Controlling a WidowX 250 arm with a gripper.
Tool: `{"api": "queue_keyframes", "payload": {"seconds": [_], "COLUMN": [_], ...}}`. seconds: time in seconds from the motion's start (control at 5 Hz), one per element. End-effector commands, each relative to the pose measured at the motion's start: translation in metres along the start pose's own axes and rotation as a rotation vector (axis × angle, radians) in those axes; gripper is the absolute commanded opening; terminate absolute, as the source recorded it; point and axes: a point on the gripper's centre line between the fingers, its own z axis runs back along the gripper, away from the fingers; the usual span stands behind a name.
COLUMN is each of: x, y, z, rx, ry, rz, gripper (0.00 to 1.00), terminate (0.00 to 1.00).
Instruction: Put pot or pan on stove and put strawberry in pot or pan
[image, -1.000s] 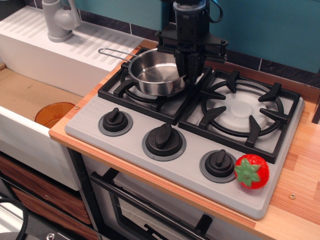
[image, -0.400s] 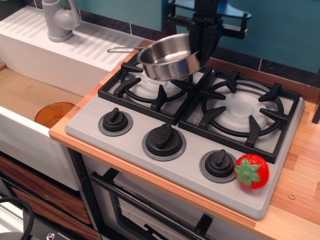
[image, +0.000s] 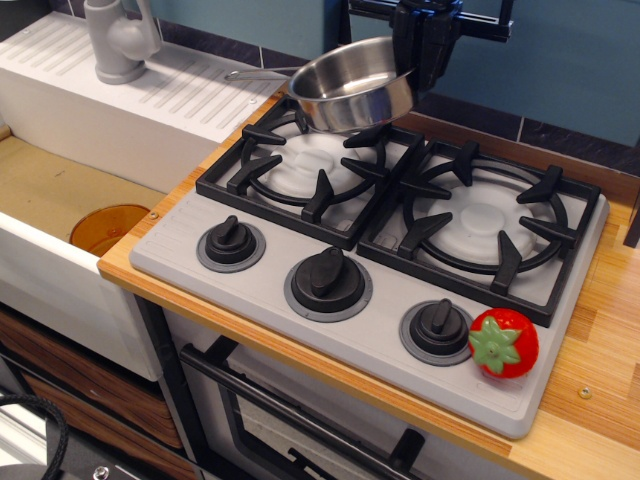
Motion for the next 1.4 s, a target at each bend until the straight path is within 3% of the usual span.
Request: {"api": "queue_keyframes", "payload": {"seconds": [0.0,1.2], "x": [0.003,-0.018], "y": [-0.012,-0.057], "z": [0.024,0.022], "rx": [-0.019,-0.033], "ry": [-0.052,-0.079], "rz": [0.023,0.081], "gripper": [0.00,0.00], "terminate": [0.00,0.00]}}
